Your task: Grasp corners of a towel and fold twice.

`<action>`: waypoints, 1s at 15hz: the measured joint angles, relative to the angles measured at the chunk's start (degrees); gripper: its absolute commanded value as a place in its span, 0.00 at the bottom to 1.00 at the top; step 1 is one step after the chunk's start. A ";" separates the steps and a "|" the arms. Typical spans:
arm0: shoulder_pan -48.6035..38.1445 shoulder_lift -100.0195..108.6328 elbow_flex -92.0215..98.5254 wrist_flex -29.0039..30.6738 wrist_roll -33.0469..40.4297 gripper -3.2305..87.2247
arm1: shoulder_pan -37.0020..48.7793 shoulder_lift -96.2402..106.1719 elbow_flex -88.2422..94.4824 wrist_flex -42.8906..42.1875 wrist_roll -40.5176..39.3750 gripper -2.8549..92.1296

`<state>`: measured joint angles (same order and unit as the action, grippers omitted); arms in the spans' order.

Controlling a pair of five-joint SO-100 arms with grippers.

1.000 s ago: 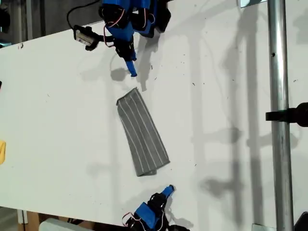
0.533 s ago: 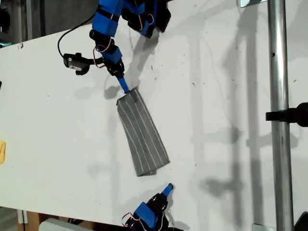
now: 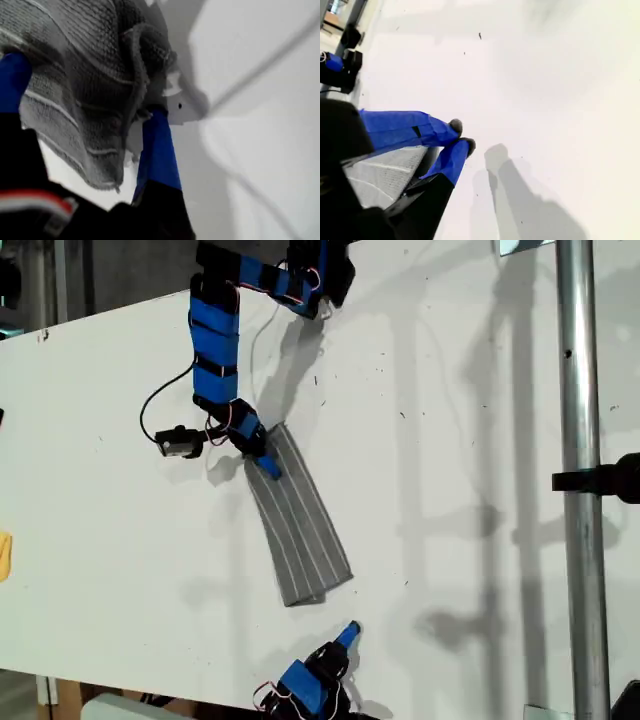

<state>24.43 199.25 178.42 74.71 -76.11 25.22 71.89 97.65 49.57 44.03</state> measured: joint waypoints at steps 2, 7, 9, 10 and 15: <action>0.00 0.00 0.00 0.00 0.00 0.04 | -2.81 -5.36 -7.73 0.35 3.16 0.17; 0.00 0.00 0.00 0.00 0.35 0.04 | -6.68 -6.15 -10.46 2.72 5.45 0.03; 0.00 0.00 0.00 0.00 1.14 0.04 | -6.94 3.34 -4.31 9.40 7.47 0.03; 0.00 0.00 0.00 0.00 1.41 0.04 | -7.12 10.37 -1.23 15.56 9.76 0.03; -0.79 0.00 0.00 0.00 1.58 0.04 | -16.61 32.34 -0.70 60.38 34.54 0.03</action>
<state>23.64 199.25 178.42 74.71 -74.53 8.61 104.24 96.94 109.95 78.57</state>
